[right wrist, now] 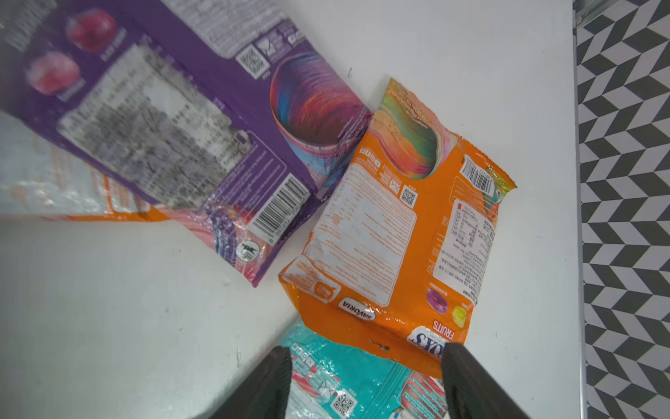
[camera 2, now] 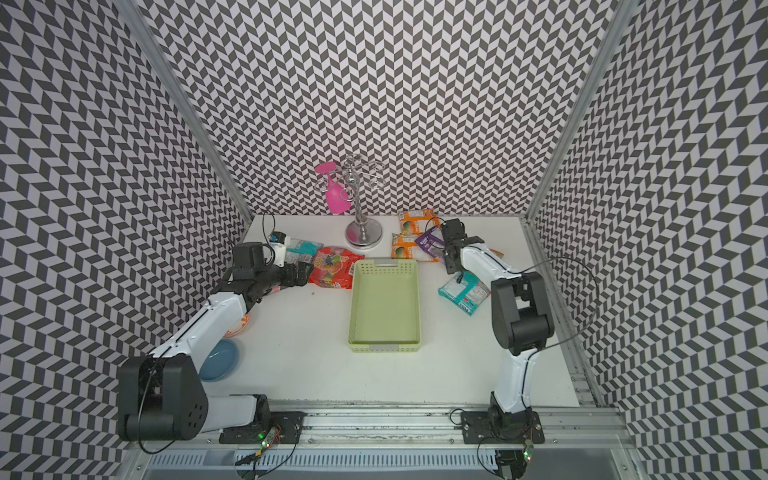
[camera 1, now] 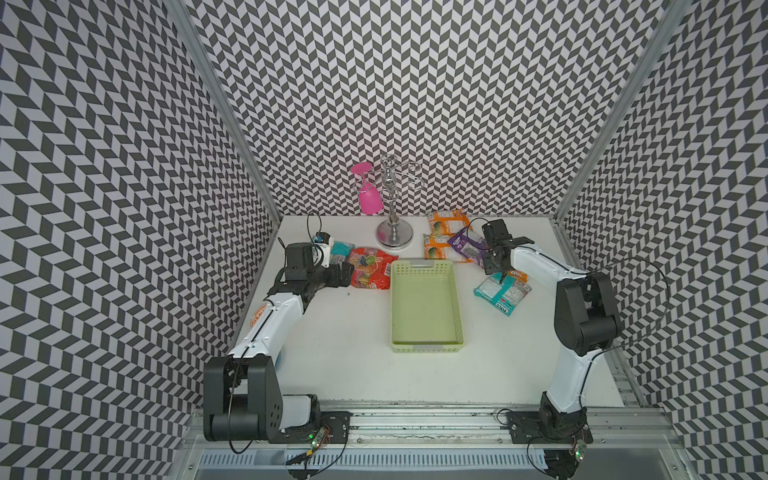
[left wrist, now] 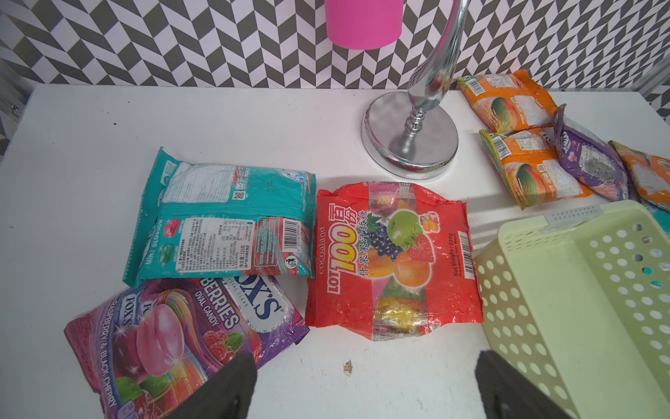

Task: Put the candies in the basket
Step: Pick up the candy at the center of the board.

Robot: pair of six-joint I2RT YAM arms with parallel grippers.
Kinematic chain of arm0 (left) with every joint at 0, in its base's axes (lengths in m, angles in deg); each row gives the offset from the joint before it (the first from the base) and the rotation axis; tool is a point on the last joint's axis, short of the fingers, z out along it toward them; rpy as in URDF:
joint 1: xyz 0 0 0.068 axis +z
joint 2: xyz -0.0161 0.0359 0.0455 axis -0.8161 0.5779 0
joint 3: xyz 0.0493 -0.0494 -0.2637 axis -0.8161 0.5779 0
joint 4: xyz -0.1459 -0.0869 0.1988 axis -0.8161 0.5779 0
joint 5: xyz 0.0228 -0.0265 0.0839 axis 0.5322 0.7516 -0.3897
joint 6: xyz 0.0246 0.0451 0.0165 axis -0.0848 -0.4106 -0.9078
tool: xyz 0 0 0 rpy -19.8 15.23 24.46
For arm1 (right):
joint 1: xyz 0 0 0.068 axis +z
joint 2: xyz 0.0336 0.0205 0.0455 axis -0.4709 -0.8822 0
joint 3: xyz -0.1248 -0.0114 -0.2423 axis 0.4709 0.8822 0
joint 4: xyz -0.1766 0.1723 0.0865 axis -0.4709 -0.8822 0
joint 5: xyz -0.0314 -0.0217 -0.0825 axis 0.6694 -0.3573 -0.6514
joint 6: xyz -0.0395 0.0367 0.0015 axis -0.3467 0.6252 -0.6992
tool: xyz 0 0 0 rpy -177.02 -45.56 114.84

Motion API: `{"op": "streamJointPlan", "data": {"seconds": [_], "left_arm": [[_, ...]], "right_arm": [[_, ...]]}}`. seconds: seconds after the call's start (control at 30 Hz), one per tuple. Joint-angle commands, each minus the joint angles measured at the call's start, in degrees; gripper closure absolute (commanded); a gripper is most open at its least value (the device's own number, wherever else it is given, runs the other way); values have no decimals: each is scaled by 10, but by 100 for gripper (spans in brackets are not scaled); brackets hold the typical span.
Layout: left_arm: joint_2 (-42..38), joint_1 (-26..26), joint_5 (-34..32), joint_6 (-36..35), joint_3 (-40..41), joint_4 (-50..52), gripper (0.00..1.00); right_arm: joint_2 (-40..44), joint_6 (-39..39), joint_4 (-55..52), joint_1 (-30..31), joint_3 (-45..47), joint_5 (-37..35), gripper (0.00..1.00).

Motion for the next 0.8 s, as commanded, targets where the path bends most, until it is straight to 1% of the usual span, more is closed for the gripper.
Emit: {"op": "streamJointPlan", "data": {"seconds": [0.0,0.17,0.23,0.33,0.4,0.5,0.6,0.67,0.7,0.77], "left_arm": [[-7,3,12,-3,0,-9,1],[-2,3,5,-1,-9,2,1],[-4,3,12,0,-4,-5,1],[0,3,7,-1,-9,0,1],[-1,3,4,0,-11,3,1],[0,3,12,0,-3,-6,1],[0,3,4,-1,-12,4,1],[-3,3,4,0,-8,0,1],[-4,3,9,0,-3,-6,1],[-3,4,10,-3,0,-9,1]], "right_arm": [[-28,-39,2,3,-8,-25,33],[-50,-52,10,1,-19,-64,34],[-62,-51,2,0,-34,-55,41],[-72,-56,4,0,-35,-69,43],[-74,-59,7,-2,-32,-71,51],[-83,-59,-7,-3,-55,-60,72],[-70,-65,4,-3,-39,-73,87],[-65,-63,5,-3,-36,-64,97],[-63,-62,0,-2,-43,-59,100],[-56,-63,-5,0,-46,-68,100]]}}
